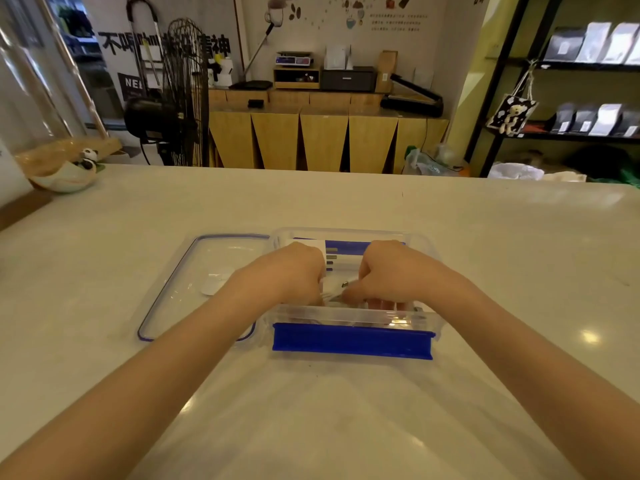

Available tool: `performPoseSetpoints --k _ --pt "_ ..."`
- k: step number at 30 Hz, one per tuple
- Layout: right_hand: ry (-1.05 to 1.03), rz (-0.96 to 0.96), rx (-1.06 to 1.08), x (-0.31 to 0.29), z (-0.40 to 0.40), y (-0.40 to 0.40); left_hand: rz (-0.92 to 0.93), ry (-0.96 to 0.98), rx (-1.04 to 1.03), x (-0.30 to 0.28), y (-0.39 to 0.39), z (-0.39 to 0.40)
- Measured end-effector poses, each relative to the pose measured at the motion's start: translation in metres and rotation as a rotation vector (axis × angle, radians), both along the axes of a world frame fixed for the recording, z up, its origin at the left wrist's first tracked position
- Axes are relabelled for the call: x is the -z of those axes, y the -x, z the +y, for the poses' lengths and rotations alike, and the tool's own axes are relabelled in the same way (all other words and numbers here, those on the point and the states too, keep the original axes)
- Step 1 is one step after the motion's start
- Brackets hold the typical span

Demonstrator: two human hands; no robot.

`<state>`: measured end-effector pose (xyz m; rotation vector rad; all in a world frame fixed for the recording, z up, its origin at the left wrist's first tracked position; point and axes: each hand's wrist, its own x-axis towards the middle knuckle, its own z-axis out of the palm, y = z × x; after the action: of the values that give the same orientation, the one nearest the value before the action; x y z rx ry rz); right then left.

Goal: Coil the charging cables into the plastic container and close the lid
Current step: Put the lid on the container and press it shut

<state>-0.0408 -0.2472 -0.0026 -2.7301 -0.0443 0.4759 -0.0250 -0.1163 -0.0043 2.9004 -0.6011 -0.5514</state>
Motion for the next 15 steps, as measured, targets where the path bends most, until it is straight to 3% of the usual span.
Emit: performPoseSetpoints --k 8,15 --pt "-0.12 -0.015 0.004 -0.018 -0.004 -0.002 -0.092 0.106 0.031 -0.01 0.004 0.01" --pt "-0.257 -0.194 -0.183 -0.039 0.024 -0.025 -0.177 0.549 -0.033 -0.034 0.016 0.057"
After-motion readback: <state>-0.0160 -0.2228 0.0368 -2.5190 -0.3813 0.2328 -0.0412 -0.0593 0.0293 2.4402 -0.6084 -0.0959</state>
